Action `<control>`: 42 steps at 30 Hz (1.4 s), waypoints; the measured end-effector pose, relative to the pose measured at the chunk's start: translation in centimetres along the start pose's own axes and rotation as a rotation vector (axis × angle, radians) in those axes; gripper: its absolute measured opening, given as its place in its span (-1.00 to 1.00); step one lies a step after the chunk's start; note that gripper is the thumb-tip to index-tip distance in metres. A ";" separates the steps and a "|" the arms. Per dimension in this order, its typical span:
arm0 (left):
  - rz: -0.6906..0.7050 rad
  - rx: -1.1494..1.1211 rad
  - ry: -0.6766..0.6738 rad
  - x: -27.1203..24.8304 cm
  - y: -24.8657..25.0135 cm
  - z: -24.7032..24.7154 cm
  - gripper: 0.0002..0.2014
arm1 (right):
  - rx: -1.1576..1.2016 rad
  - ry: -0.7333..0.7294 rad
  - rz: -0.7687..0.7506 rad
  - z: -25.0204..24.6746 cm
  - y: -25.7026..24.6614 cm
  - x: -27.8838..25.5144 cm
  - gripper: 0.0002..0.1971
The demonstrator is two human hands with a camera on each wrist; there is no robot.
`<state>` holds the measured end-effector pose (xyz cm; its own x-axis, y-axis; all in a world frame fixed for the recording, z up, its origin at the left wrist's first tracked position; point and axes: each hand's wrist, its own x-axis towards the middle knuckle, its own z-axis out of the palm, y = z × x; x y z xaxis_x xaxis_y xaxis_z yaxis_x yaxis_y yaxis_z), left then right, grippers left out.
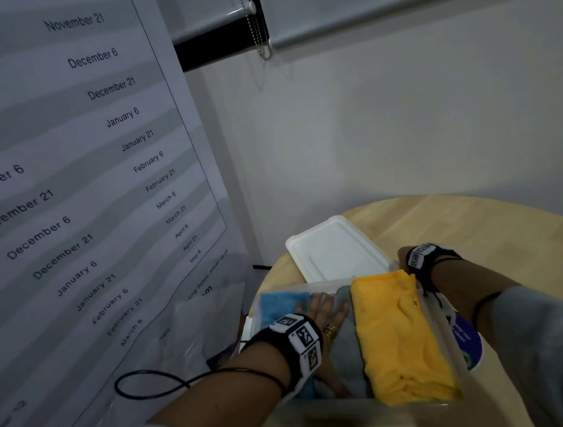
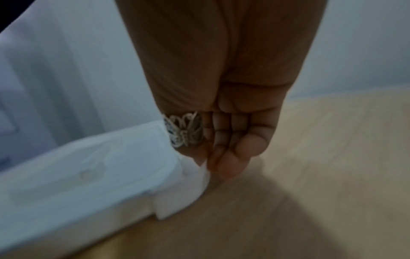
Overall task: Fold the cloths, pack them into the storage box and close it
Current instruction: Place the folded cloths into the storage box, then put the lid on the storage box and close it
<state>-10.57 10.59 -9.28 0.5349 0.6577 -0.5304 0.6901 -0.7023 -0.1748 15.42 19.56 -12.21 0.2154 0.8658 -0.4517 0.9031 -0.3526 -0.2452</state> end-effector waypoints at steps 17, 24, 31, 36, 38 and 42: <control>0.062 -0.223 -0.060 -3.0 -1.4 -4.7 0.21 | 0.033 0.397 -0.269 -9.0 -1.6 -11.8 -0.72; -0.111 -0.350 1.181 -8.4 -2.2 -9.2 -0.45 | 0.171 0.815 -0.599 -6.8 -0.5 -20.1 -0.68; -0.280 -0.110 0.862 -12.3 -1.2 -3.7 -0.17 | 0.075 0.781 -0.581 0.3 0.6 -26.8 -0.72; -0.174 -0.268 0.410 -12.9 0.1 2.6 -0.33 | -0.080 0.526 -0.545 6.4 2.2 -28.5 -0.28; -0.129 -0.296 0.317 -13.2 -0.1 3.0 -0.35 | -0.043 0.442 -0.550 7.1 2.7 -28.9 -0.27; -0.114 -0.291 0.283 -13.1 -0.9 3.6 -0.39 | -0.059 0.259 -0.509 7.6 3.4 -29.3 -0.12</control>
<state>-19.97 1.59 -5.16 0.5320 0.8041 -0.2654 0.8398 -0.5412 0.0437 9.37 -9.71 -6.37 -0.1745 0.9827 -0.0622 0.9345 0.1454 -0.3250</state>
